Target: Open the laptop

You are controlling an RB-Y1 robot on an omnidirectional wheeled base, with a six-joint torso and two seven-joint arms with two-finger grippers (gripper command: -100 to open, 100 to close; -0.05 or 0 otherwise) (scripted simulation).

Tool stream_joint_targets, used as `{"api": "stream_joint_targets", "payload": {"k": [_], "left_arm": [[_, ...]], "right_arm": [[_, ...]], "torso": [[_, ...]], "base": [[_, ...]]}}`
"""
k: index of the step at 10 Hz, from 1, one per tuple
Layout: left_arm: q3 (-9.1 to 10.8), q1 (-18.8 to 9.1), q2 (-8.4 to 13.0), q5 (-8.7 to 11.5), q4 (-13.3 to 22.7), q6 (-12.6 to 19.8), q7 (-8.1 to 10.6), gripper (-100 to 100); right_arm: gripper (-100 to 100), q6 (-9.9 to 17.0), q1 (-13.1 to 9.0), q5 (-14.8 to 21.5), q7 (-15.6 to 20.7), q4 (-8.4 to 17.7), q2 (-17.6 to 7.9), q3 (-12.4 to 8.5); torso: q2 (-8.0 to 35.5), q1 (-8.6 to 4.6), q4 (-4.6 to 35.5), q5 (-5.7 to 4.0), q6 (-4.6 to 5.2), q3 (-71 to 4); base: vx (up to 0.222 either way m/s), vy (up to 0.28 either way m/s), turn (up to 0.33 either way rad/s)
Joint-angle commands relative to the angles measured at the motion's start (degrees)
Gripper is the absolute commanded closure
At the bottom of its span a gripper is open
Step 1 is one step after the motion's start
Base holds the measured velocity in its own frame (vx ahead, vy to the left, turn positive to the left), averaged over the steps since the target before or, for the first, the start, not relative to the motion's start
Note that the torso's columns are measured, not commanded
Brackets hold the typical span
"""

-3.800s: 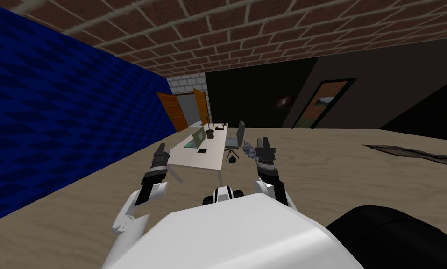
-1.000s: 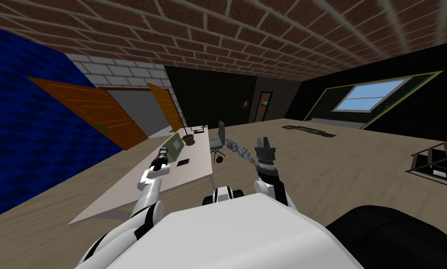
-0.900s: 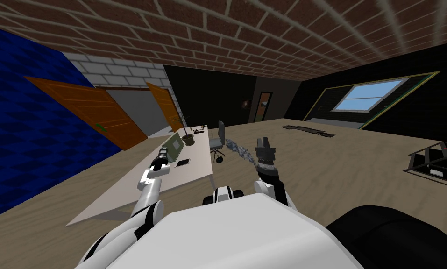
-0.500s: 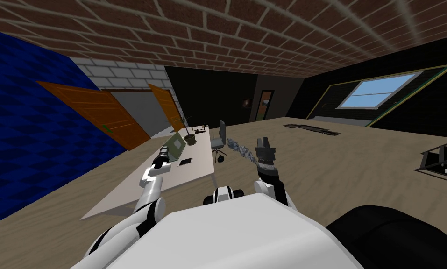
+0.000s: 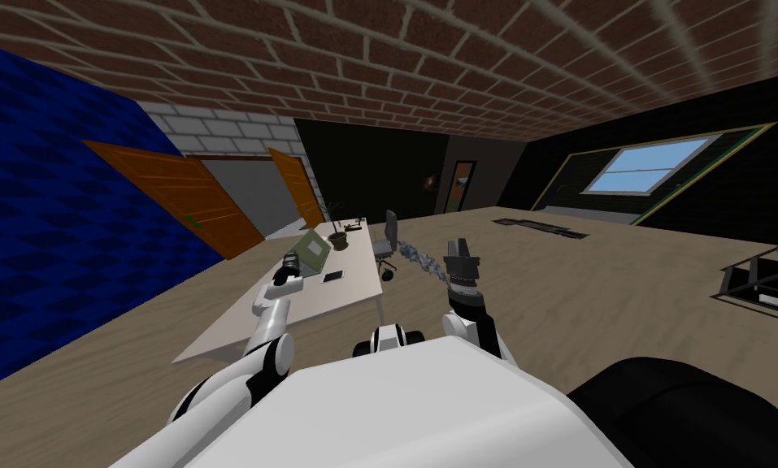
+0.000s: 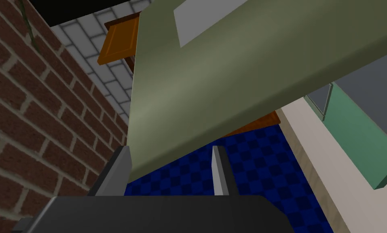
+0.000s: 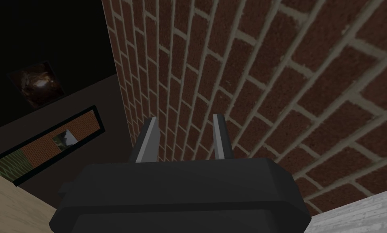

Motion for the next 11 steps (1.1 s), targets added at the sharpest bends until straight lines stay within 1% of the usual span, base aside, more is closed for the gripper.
{"api": "stream_joint_targets", "payload": {"k": [1,2,3,5,8,9,10,11], "left_arm": [[-0.13,-2.3,-0.5,2.4,1.8,2.5,2.18,100],[0.11,-1.7,-0.5,1.6,1.4,1.7,1.47,100],[0.57,-2.5,-1.5,3.5,2.1,2.8,3.17,100],[1.03,-3.2,-2.5,5.3,2.8,3.7,4.73,100],[1.72,-4.3,-4.0,7.9,3.7,4.9,7.08,100],[2.17,-5.0,-5.0,9.7,4.3,5.8,8.65,100],[2.40,-5.4,-5.5,10.6,4.7,6.2,9.43,100],[2.10,-4.9,-5.1,10.0,4.5,5.8,8.67,100]], "right_arm": [[0,0.0,0.0,0.0,0.0,0.0,0.0,0.0],[0,0.0,0.0,0.0,0.0,0.0,0.0,0.0],[0,0.0,0.0,0.0,0.0,0.0,0.0,0.0],[0,0.0,0.0,0.0,0.0,0.0,0.0,0.0],[0,0.0,0.0,0.0,0.0,0.0,0.0,0.0],[0,0.0,0.0,0.0,0.0,0.0,0.0,0.0],[0,0.0,0.0,0.0,0.0,0.0,0.0,0.0],[0,0.0,0.0,0.0,0.0,0.0,0.0,0.0]], "torso": [[0.1,0.00,0.1,-0.03,0.03,0.1],[0.2,-0.06,0.1,-0.07,0.04,0.1],[0.3,-0.28,0.2,-0.18,-0.01,0.2],[0.3,0.08,0.2,-0.07,0.05,0.2],[0.3,-0.09,0.2,-0.18,0.00,0.2],[0.3,-0.12,0.3,-0.20,-0.01,0.2],[0.4,-0.05,0.2,-0.14,0.00,0.2],[0.4,0.02,0.3,-0.14,-0.07,0.2]], "base": [[-0.039,0.102,0.012],[-0.014,0.046,-0.003],[-0.021,0.090,0.023],[-0.030,0.136,-0.003],[-0.030,0.116,0.004],[-0.046,0.144,0.010],[-0.042,0.171,-0.010],[-0.015,0.078,-0.017]]}}
